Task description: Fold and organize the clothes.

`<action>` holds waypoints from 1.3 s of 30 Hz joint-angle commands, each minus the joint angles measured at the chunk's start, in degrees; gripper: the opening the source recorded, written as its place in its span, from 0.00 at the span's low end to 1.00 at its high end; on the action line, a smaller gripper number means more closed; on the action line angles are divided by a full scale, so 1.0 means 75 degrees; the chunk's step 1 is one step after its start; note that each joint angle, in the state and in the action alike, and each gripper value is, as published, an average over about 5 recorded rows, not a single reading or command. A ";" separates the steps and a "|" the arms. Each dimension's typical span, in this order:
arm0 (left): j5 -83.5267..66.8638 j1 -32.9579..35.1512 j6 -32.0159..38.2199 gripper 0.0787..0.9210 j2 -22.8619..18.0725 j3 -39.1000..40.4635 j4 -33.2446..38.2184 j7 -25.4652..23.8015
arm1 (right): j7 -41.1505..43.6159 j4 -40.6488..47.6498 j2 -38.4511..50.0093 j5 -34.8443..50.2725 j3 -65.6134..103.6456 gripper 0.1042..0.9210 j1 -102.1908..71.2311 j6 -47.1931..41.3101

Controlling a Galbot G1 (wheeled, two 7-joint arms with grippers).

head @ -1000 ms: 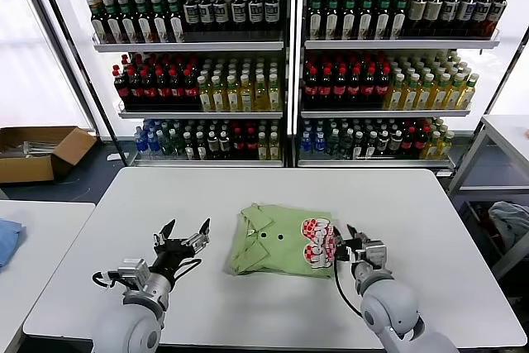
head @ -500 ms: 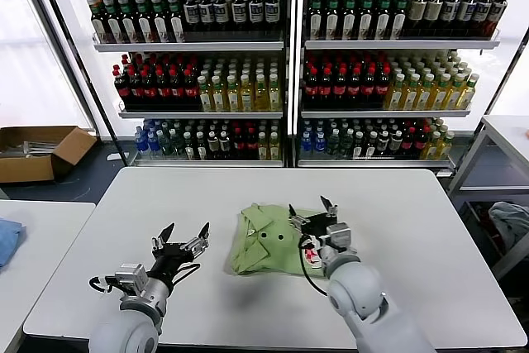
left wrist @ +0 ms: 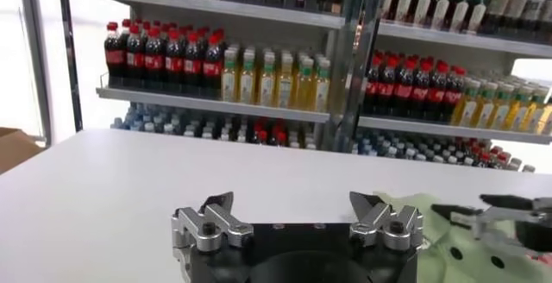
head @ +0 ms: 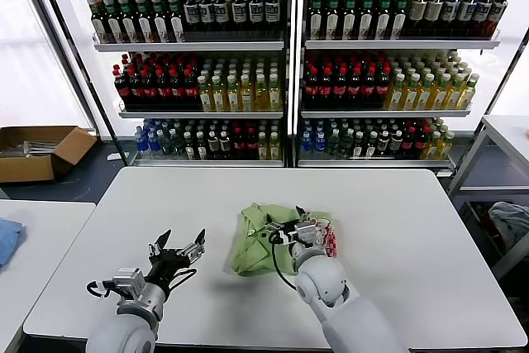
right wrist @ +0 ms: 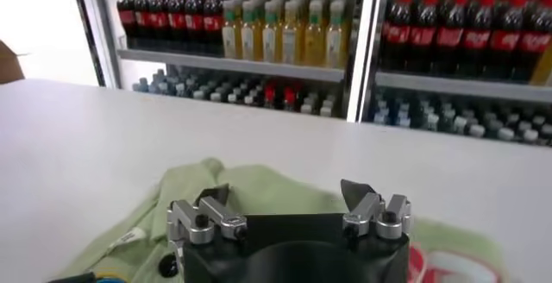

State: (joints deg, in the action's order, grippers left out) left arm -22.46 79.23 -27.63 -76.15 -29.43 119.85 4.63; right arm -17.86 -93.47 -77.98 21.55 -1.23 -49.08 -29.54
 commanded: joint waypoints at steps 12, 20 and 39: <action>-0.0002 0.0237 0.0021 0.88 0.0015 -0.0060 -0.0030 -0.0173 | -0.0209 0.0461 -0.0678 0.0132 0.0150 0.88 -0.0004 0.0225; 0.0036 0.0314 0.0005 0.88 -0.0047 -0.0021 0.0163 -0.0174 | -0.0521 -0.1759 0.0133 -0.0095 0.0003 0.88 -0.0698 0.0029; 0.0120 0.0453 -0.0037 0.88 -0.0093 0.0084 0.0383 -0.0193 | -0.1071 -0.0823 -0.0297 -0.0069 0.0117 0.88 -0.1589 0.0156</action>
State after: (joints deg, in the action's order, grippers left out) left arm -21.56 82.45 -27.86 -76.93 -28.52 122.30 3.25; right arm -24.82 -104.69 -77.55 23.02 -0.42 -60.20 -29.24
